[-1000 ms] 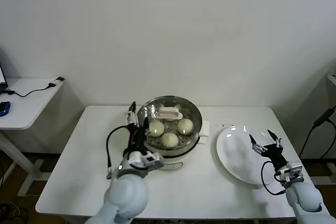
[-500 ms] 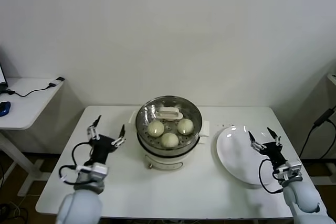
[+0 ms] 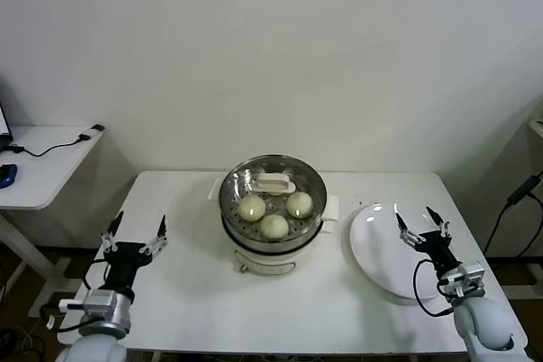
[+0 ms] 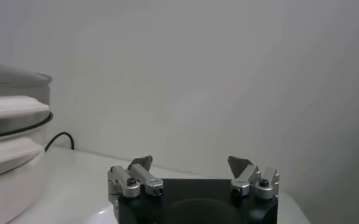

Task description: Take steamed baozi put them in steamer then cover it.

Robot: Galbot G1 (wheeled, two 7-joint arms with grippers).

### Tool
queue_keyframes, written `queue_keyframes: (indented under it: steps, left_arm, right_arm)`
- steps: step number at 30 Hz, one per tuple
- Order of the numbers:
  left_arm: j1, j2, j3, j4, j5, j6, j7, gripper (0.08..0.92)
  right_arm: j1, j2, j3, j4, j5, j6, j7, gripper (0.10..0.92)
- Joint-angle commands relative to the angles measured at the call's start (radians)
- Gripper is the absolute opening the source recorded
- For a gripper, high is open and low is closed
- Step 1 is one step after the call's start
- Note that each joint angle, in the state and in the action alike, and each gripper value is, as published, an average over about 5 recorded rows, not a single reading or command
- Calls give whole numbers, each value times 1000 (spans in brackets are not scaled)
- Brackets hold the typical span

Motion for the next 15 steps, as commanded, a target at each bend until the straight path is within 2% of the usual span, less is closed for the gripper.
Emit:
queue_keyframes:
  steps: [1,15]
  left_arm:
    - [43,-17,-70,8,-122,-55,16,823]
    - [40,-15,-65,11,-119,-58,27,823]
  right_arm:
    - [-47,15,20,33,12,3,-7,823]
    - [-55,21,29,57,36,-5,-20,823]
